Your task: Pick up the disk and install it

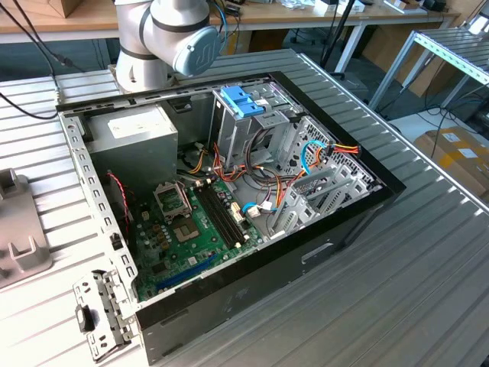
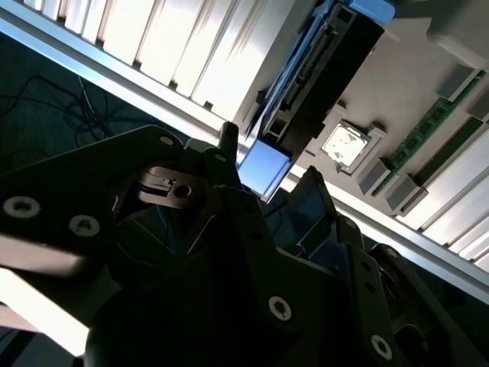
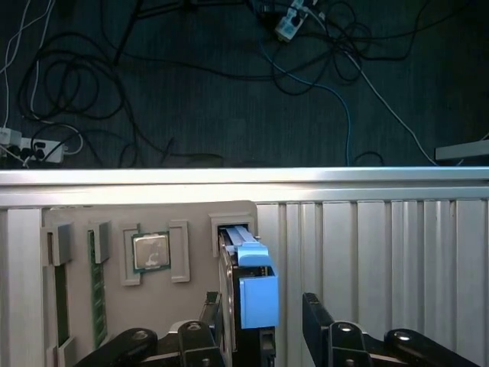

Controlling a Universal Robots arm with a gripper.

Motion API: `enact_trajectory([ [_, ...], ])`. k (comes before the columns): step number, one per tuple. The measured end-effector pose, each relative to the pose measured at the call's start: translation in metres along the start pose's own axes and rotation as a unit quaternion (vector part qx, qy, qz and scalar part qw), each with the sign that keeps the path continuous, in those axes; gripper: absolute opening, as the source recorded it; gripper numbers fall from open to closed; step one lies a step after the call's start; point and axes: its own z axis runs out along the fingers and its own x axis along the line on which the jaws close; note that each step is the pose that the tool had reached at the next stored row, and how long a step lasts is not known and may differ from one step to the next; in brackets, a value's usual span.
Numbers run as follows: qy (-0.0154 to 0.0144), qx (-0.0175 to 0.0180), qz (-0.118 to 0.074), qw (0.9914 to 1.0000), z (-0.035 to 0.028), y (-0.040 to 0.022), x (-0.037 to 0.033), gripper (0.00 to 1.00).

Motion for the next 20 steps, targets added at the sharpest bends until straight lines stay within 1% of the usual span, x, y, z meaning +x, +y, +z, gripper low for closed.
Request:
enact_trajectory([
  [5,0.0001,0.0,0.0,1.0,0.0065,-0.0001,0.0006,0.54],
  [9,0.0021,0.0,0.0,1.0,0.0099,-0.0001,0.0011,0.54],
  [14,0.0023,0.0,0.0,1.0,0.0127,0.0002,0.0036,0.54],
  [16,0.0023,0.0,0.0,1.0,0.0148,0.0004,0.0052,0.54],
  [20,0.0023,0.0,0.0,1.0,0.0223,0.0004,0.0065,0.54],
])
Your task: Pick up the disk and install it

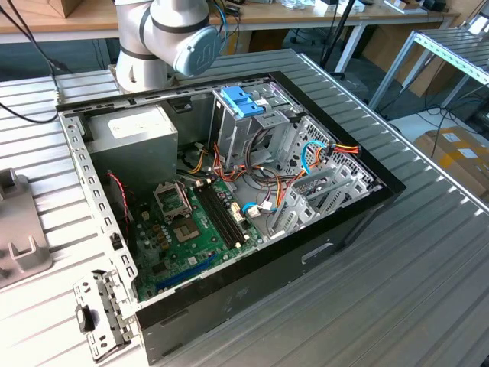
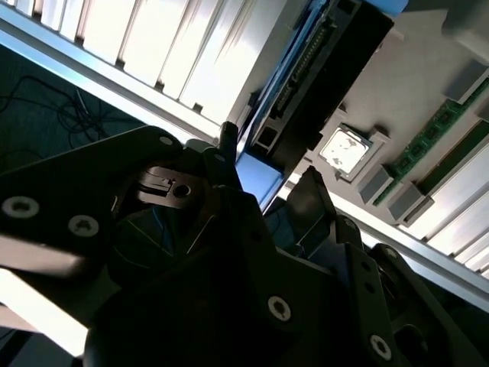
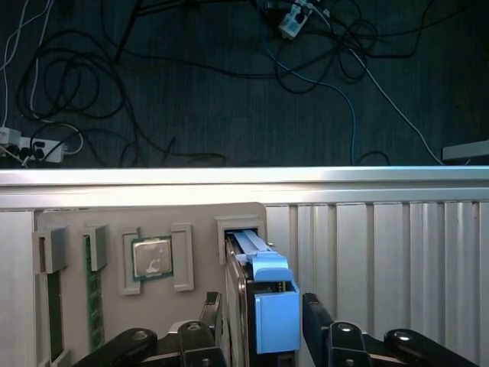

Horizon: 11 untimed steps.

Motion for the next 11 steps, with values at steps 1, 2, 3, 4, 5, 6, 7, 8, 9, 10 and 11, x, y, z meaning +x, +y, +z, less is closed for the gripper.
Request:
enact_trajectory([
  [1,0.0,0.0,0.0,1.0,0.0015,0.0,0.0001,0.54],
  [2,0.0,0.0,0.0,1.0,0.0048,0.0,0.0004,0.54],
  [3,0.0,0.0,0.0,1.0,0.0067,0.0001,0.0006,0.54],
  [4,0.0,-0.0001,0.0,1.0,0.0077,0.0007,0.0008,0.54],
  [5,0.0,-0.0001,0.0,1.0,0.0085,0.0019,0.0008,0.54],
  [6,0.0,0.0,0.0,1.0,0.0097,0.0039,0.0008,0.54],
  [7,0.0,-0.0001,0.0,1.0,0.0106,0.0047,0.0008,0.54],
  [8,-0.0001,0.0002,0.0,1.0,0.0125,0.005,0.001,0.54],
  [9,-0.0001,0.0001,0.0,1.0,0.0137,0.005,0.0011,0.54],
  [10,0.0,0.0,0.0,1.0,0.0156,0.005,0.0012,0.54],
  [11,0.0,0.0,0.0,1.0,0.0168,0.0049,0.0013,0.54],
])
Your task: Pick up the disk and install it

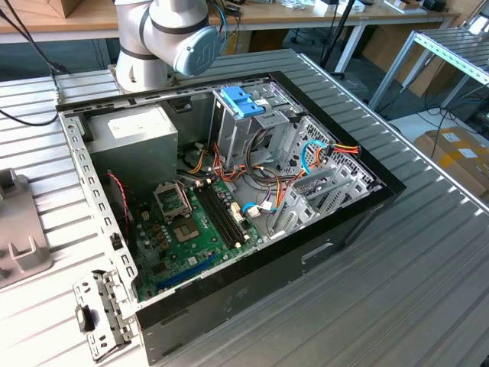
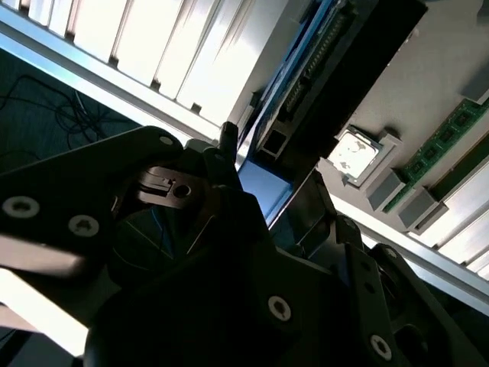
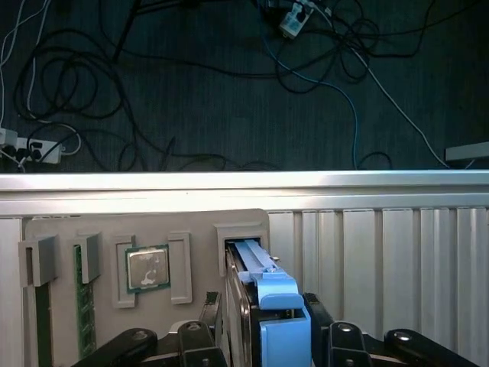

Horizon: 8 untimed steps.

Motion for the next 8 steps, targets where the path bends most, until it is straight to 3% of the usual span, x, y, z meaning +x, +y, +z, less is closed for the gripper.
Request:
enact_trajectory([
  [8,0.0,-0.0001,-0.001,1.0,0.0037,-0.0015,-0.0003,0.54],
])
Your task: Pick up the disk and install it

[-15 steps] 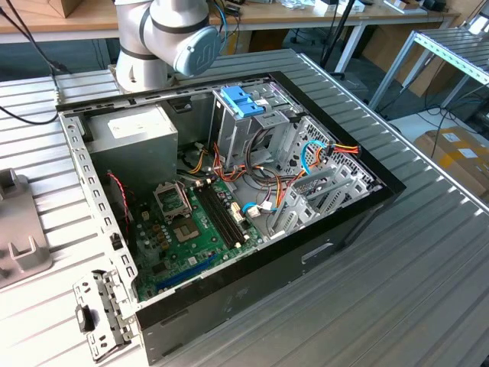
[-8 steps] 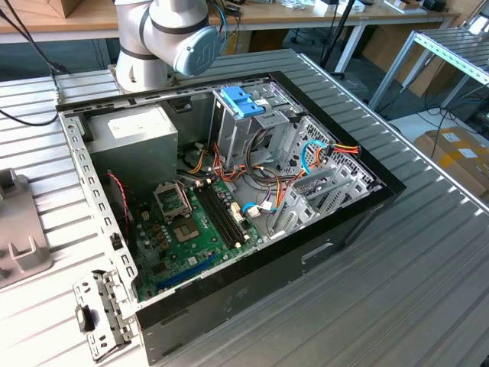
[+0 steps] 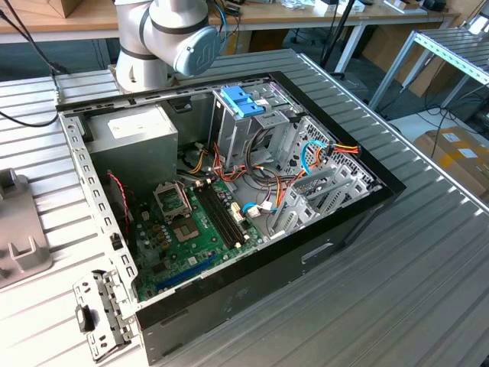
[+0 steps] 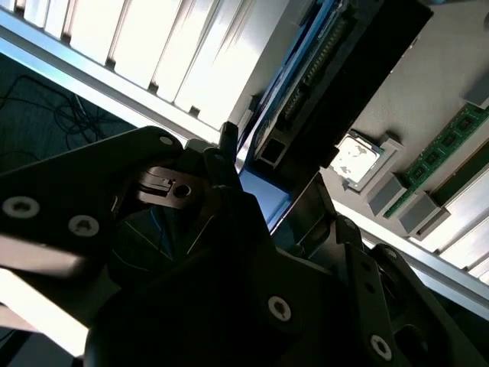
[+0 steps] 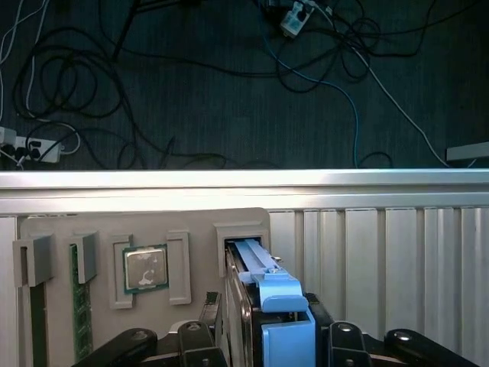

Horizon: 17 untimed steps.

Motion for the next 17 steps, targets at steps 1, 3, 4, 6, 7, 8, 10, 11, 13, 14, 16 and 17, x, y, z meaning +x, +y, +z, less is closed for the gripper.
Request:
enact_trajectory([
  [1,0.0,0.0,0.0,1.0,0.0,-0.0001,-0.0003,0.54],
  [3,0.0,-0.0001,0.0,1.0,0.0,-0.0011,-0.0007,0.54],
  [4,0.0,0.0,0.0,1.0,0.0001,-0.0015,-0.0009,0.54],
  [6,0.0,0.0,0.0,1.0,0.0001,-0.0017,-0.001,0.54],
  [7,0.0,0.0,0.0,1.0,0.0001,-0.0019,-0.0011,0.54],
  [8,0.0,0.0001,0.0,1.0,0.0002,-0.002,-0.0011,0.54],
  [10,0.0,0.0,0.0,1.0,0.0001,-0.0024,-0.0011,0.54],
  [11,0.0,0.0,0.0,1.0,0.0001,-0.0024,-0.0011,0.54],
  [13,0.0,0.0,0.0,1.0,0.0001,-0.0026,-0.001,0.54],
  [14,0.0,0.0,0.0,1.0,0.0001,-0.0026,-0.001,0.54],
  [16,0.0,0.0,0.0,1.0,0.0001,-0.0027,-0.0011,0.54],
  [17,0.0,0.0,0.0,1.0,0.0001,-0.0028,-0.0011,0.54],
])
